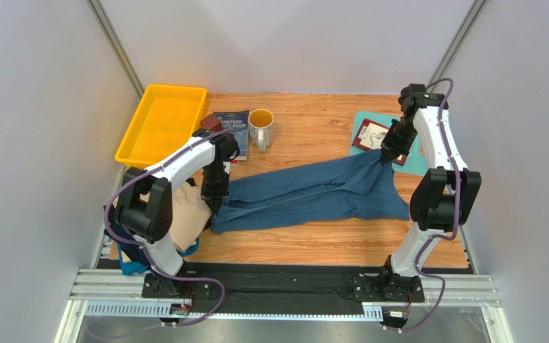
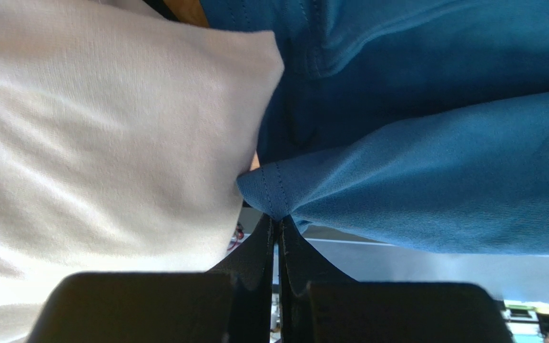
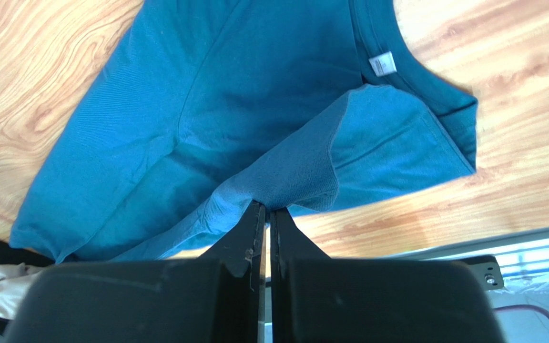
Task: Fold and stack the t-shirts
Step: Fold the other side of the tshirt into a rectangle
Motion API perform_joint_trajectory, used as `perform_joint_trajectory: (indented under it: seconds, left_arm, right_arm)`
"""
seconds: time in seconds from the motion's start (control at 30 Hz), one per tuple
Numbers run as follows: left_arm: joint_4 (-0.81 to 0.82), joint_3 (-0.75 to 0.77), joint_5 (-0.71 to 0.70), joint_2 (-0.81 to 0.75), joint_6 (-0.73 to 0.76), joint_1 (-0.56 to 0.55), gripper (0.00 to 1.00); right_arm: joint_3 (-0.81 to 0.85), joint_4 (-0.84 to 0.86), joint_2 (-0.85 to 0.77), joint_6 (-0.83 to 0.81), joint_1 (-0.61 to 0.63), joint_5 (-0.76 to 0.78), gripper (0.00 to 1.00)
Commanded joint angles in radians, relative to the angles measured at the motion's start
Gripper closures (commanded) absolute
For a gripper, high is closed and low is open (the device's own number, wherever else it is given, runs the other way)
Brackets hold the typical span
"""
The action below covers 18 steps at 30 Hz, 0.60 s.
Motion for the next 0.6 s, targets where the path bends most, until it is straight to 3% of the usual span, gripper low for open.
perform_joint_trajectory:
  seconds: [0.0, 0.3, 0.57]
  left_arm:
    - [-0.072, 0.006, -0.048, 0.02, 0.035, 0.005, 1.0]
    - [-0.09, 0.063, -0.066, 0.075, 0.044, 0.005, 0.97]
    - [-0.115, 0.109, -0.117, 0.123, 0.053, 0.006, 0.84]
  right_arm:
    - [0.048, 0.049, 0.043, -0.015, 0.025, 0.026, 1.0]
    - [0.125, 0.054, 0.138, -0.023, 0.046, 0.039, 1.0]
    - [0.139, 0.06, 0.201, -0.032, 0.048, 0.06, 1.0]
